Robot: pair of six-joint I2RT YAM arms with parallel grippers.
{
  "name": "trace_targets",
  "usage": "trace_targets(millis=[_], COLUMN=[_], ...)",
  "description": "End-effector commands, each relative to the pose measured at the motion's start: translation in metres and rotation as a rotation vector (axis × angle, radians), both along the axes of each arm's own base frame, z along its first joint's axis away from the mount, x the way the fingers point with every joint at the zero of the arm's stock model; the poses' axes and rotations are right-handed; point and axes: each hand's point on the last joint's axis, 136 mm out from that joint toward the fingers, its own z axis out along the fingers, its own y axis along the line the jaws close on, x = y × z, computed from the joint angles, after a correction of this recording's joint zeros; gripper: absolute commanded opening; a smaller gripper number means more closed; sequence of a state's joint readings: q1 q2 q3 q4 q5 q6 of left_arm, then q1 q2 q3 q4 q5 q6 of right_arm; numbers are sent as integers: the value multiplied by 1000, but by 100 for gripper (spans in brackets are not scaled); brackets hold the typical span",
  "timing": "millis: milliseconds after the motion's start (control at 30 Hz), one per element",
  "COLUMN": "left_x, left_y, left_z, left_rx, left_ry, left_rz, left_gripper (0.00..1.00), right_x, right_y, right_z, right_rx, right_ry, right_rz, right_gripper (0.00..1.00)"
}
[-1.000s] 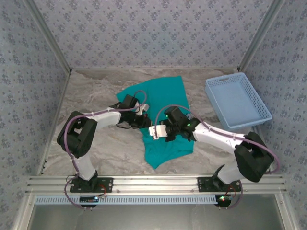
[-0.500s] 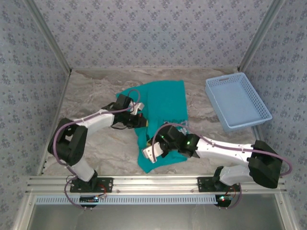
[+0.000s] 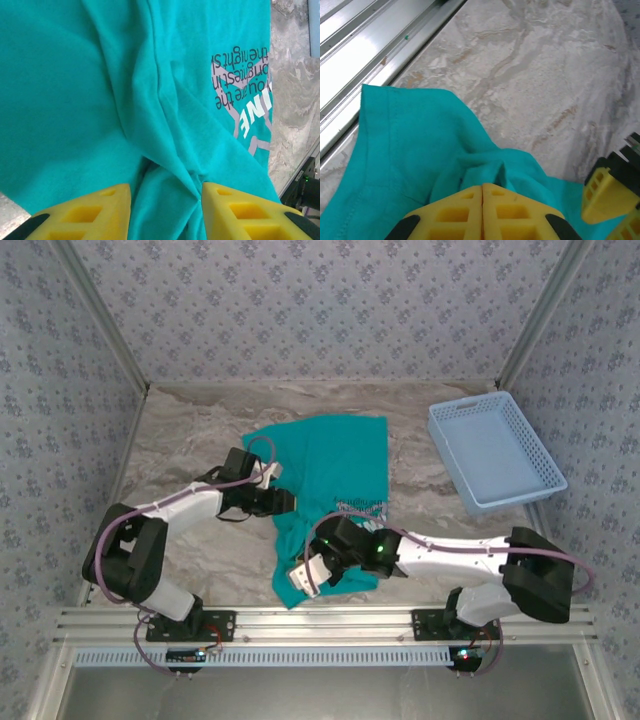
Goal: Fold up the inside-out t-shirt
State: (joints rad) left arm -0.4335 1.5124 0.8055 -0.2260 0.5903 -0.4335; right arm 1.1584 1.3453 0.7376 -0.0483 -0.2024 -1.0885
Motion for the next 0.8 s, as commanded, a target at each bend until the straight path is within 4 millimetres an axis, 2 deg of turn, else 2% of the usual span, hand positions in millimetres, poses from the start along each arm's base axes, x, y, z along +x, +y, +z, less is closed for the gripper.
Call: trace_targets(millis=[0,100,167,233,333,400,500,700,767], left_x=[2,-9,-16,-20,-32,-45,-62,-103,-116], left_y=[-13,-20,-23,-22,-28,-32,-25,-15,-10], left_z=[27,27,27,28,36,37,30,29,24], left_rx=[-18,1,27,60,79,110,170,110,114], left_ry=[-71,-62,-60,-60,-74,-73,-17,89,136], left_rz=[-86,-151,-177,-172,-203,-249,-256,-160,-120], left_gripper=[43,43,43,43,43,43,42,40,40], right_x=[-5,-3,4,19,32,40,50,70,92], right_y=[-11,-22,-29,-32,-41,-45,-52,-53,-50], right_z=[14,13,19,31,43,57,74,63,62], right_rx=[4,-21,6,67,136,212,305,320,359], right_ry=[46,72,119,186,193,185,233,309,369], right_rz=[18,4,-48,-144,-209,-241,-288,-427,-553], right_gripper=[7,7,11,20,22,29,34,35,44])
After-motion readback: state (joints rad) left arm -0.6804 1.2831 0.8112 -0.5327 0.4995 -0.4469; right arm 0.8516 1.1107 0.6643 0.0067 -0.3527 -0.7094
